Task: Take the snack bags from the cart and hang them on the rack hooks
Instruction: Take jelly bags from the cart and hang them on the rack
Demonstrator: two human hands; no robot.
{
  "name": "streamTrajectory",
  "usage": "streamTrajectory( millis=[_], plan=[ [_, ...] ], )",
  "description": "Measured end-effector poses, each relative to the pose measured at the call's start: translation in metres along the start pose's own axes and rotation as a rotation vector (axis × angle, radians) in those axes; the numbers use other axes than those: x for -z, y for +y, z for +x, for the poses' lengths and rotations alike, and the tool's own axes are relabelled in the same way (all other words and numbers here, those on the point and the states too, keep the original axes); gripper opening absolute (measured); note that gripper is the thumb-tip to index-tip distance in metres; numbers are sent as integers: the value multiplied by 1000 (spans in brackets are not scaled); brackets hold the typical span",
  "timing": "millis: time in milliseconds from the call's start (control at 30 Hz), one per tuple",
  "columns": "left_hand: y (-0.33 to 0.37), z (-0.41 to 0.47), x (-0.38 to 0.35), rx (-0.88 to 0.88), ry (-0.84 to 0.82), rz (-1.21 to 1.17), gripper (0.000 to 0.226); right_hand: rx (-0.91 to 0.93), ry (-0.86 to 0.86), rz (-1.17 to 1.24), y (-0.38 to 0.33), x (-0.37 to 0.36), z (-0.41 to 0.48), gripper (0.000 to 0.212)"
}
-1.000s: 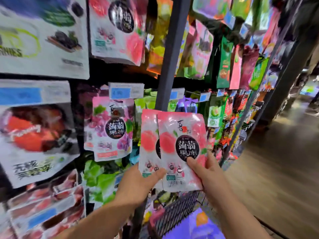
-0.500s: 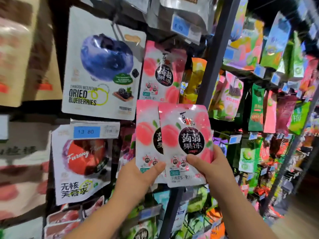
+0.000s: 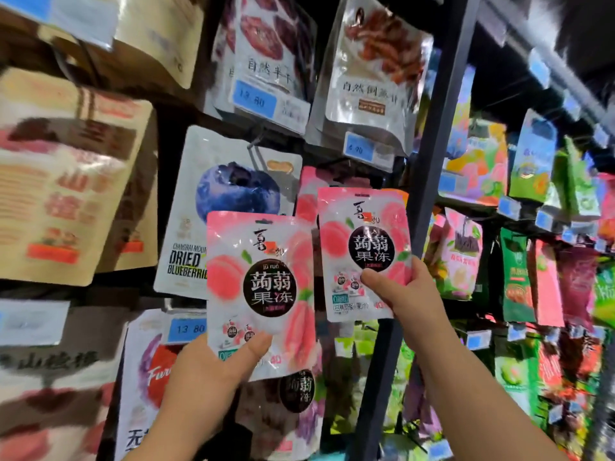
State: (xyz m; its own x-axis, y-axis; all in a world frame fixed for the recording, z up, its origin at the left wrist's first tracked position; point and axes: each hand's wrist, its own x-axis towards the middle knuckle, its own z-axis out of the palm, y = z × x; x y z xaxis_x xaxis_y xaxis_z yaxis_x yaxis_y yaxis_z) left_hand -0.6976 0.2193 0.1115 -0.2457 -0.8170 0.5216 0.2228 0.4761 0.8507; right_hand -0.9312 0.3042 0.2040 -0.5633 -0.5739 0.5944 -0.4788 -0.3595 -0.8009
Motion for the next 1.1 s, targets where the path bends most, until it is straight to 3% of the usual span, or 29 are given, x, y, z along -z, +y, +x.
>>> streamTrajectory(
  millis=[100,267,433,533,700,800,900,1000,1033,1100],
  plan=[
    [7,3,5,7,11,21,12,2,20,-10,-3,-5,17,81],
    [17,10,10,16,9,30,3,4,25,-7,-7,-10,36,81],
    [20,14,12,11,13,35,4,6,28,7,-8,-14,49,61],
    [20,17,10,6,19,38,6,-17,25,12,-8,-17,55,79],
    [22,21,9,-22,4,19,17,-88,-46,63,-4,-19,67,78],
    [23,28,6,-47,-4,13,10,-110,-109,34,-4,-22,69,86],
    [25,37,-1,-83,-19,11,7,-100,-28,-84,-3,-25,69,99],
    [30,46,-11,-110,-60,4,18,44,158,-368,-7,-29,57,80],
    [30,48,-16,-120,-74,3,24,149,212,-412,-9,-31,51,73],
    [33,54,-26,-126,-98,-17,16,379,286,-392,-17,-36,35,57]
  ],
)
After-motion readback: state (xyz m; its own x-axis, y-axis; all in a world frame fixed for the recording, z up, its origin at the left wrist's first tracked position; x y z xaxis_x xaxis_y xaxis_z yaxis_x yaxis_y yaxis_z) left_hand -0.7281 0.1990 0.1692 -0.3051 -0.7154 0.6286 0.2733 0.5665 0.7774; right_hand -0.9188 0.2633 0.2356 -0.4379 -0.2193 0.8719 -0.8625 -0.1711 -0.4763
